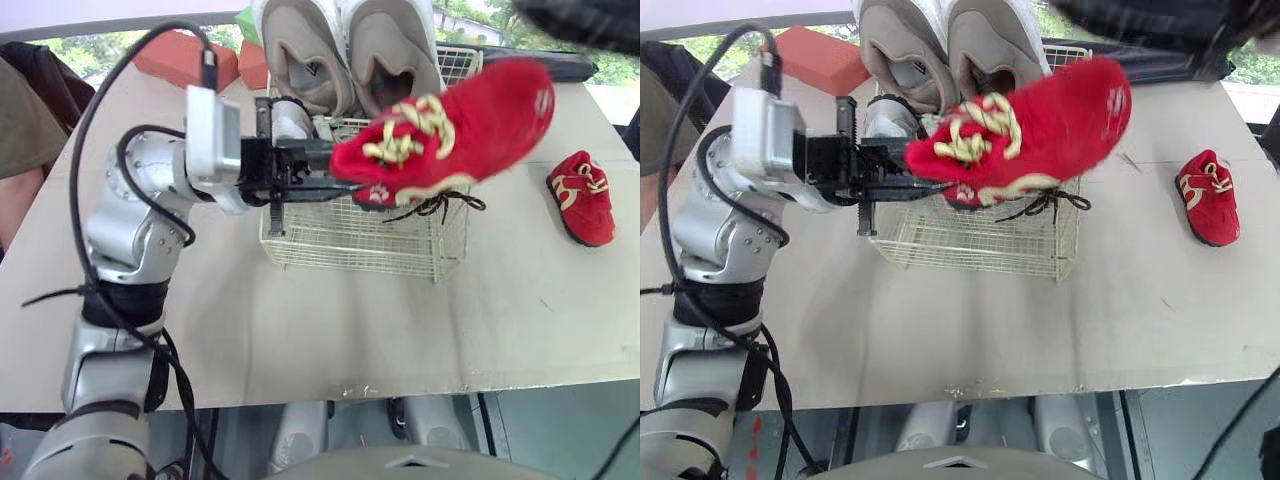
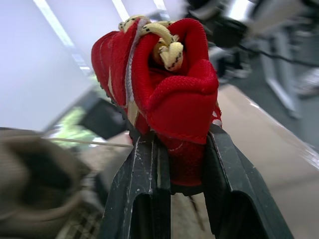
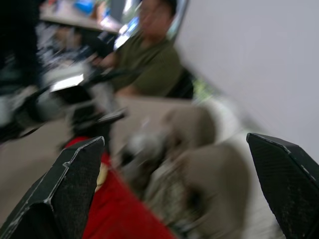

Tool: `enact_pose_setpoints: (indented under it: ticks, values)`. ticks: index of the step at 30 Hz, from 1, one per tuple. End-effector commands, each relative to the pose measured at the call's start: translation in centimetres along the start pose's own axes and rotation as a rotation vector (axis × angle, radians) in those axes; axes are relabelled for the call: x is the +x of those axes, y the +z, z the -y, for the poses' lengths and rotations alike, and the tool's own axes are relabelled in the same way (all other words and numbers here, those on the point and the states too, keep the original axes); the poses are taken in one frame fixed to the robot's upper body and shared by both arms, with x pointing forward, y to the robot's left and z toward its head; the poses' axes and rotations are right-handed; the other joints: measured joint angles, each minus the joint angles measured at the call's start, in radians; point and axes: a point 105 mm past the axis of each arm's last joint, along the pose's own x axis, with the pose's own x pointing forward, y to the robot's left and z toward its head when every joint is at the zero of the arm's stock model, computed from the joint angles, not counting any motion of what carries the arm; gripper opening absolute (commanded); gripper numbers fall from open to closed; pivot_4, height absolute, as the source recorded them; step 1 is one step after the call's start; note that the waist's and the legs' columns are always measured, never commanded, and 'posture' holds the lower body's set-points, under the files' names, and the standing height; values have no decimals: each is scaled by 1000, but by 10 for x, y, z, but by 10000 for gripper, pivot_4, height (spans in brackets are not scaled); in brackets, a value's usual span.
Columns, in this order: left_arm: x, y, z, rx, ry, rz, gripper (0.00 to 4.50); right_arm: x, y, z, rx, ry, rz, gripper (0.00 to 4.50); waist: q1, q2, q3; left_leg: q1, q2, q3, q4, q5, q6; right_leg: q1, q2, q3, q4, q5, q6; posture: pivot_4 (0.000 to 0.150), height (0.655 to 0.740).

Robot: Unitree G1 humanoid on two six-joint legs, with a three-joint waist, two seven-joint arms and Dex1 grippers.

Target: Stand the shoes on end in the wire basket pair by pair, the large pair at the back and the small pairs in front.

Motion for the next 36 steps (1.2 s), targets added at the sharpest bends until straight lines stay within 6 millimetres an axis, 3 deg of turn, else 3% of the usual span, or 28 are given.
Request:
enact_pose_setpoints:
  ticks: [1,5,11,14,20,22,25,28,30,33,36]
  values:
    - [-1,-3,-2,116,-163,-58,6366,14,-16,-7,93,128,-188,45000,0,2,1,-1,0,0,2,0,0,-1,0,0,1,0,0,1500,7400]
    - [4,-14,-6,189,-241,-102,6366,35,-33,-8,271,200,-320,45000,0,2,1,-3,-1,-1,2,0,0,-2,-1,-1,0,1,2,1500,7400]
    - [9,-21,-11,254,-270,-123,6366,47,-44,-23,415,314,-455,45000,5,1,1,-7,-1,-2,2,1,-1,-5,-1,-2,0,1,2,1500,7400]
    - [10,-23,-15,302,-269,-131,6364,50,-62,-27,457,319,-555,36512,5,1,1,-7,-1,-2,2,1,-1,-5,-1,-2,0,1,2,1500,7400]
    - [10,-23,-16,372,-274,-140,6364,50,-74,-23,437,310,-618,7257,5,1,1,-7,-2,-3,4,0,0,-6,-2,-3,4,1,2,1500,7400]
    - [9,-21,-18,396,-260,-135,6364,48,-76,-24,424,321,-629,459,4,1,1,-7,-2,-3,5,0,0,-7,-2,-2,6,1,2,1500,7400]
    - [5,-18,-21,342,-225,-118,6364,44,-75,-29,409,362,-630,459,4,1,1,-6,-2,-3,6,0,0,-7,-2,-3,8,1,2,1500,7400]
    - [-2,-6,-33,137,-70,-41,19111,38,-66,-37,407,448,-547,0,1,1,1,-7,-2,-3,7,0,0,-7,-2,-2,8,1,2,1500,7400]
    - [-13,3,-41,-112,81,52,30823,28,-54,-45,386,542,-421,0,-1,1,1,-6,-2,-4,7,0,0,-7,-2,-2,8,1,2,1500,7400]
    - [-29,3,-32,-364,216,95,44379,17,-44,-53,355,613,-264,0,-6,1,2,-6,-1,-8,7,0,0,-7,-2,-1,10,0,3,1500,7400]
    - [-34,1,-16,-488,312,114,44379,17,-42,-58,332,610,-112,0,-8,1,2,-3,0,-9,7,0,0,-7,-1,0,13,0,3,1500,7400]
